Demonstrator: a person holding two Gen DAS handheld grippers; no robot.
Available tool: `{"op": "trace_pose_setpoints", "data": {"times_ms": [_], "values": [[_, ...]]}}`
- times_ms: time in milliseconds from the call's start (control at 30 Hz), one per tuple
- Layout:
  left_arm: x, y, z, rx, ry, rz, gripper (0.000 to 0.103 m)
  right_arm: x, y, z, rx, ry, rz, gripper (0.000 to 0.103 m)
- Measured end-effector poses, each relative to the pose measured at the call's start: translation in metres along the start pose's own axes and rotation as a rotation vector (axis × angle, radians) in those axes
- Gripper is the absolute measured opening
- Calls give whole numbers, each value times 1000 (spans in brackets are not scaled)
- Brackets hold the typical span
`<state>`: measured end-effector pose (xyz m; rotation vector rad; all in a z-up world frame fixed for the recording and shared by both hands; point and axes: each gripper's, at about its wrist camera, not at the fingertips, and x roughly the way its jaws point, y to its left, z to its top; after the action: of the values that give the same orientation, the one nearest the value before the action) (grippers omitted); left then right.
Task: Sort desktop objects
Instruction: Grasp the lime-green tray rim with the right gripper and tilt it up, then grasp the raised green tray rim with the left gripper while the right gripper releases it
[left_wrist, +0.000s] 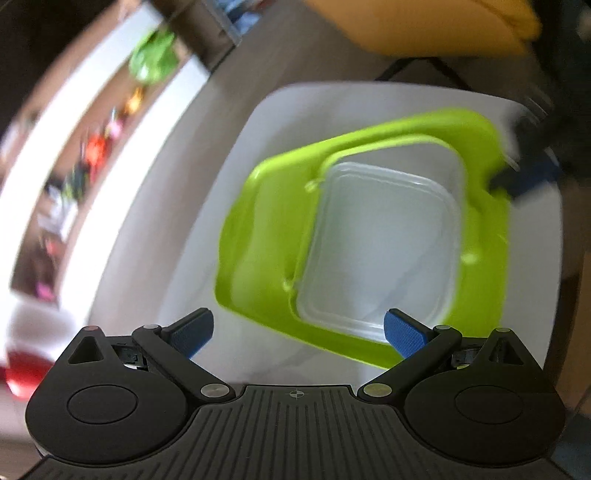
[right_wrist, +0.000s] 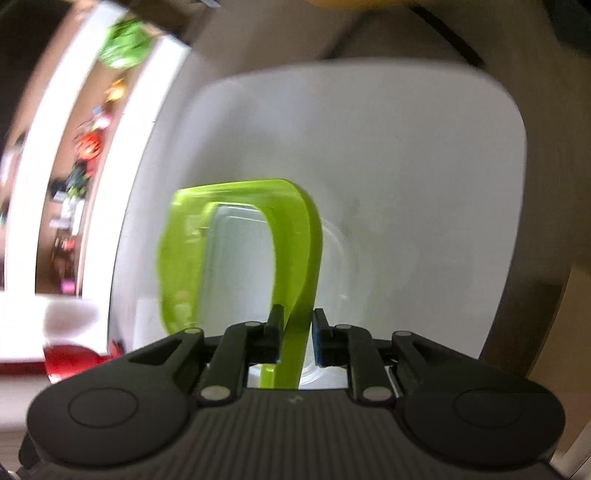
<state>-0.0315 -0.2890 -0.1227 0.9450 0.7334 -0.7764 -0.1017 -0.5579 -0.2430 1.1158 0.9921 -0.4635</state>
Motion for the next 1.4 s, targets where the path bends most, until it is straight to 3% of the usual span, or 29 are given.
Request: {"op": "trace_pose_setpoints", "data": {"times_ms": [100, 233, 467, 633, 933, 967, 1000, 1067, 1167, 1233, 1333, 1400], "values": [[-29, -8, -1, 69, -91, 25, 103, -26, 31, 0, -83, -2, 15, 19], [-48, -21, -7, 165, -165, 2, 103, -45, 58, 1, -149, 33, 43, 21], [-47, -53, -1, 247, -160, 14, 103, -83, 79, -7, -288, 82, 58, 21], [-18, -77, 14, 271, -87, 20, 103, -94, 86, -10, -303, 145, 75, 21], [34, -107, 25, 294, -35, 127, 103, -89, 78, -6, -315, 179, 98, 23], [36, -105, 27, 274, -29, 111, 97, -86, 79, -4, -313, 182, 103, 23], [35, -102, 30, 252, -22, 95, 70, -84, 78, -3, -314, 186, 107, 23], [39, -94, 41, 199, 38, 46, 26, -82, 76, 1, -310, 186, 120, 24], [42, -76, 59, 144, 63, -1, 23, -76, 75, 7, -304, 172, 143, 25], [41, -66, 72, 128, 61, -10, 24, -67, 83, 11, -312, 171, 170, 14], [40, -55, 90, 119, 47, -21, 24, -68, 88, 19, -310, 166, 226, 24], [40, -38, 102, 76, 59, -74, 24, -80, 87, 27, -298, 134, 285, 30]]}}
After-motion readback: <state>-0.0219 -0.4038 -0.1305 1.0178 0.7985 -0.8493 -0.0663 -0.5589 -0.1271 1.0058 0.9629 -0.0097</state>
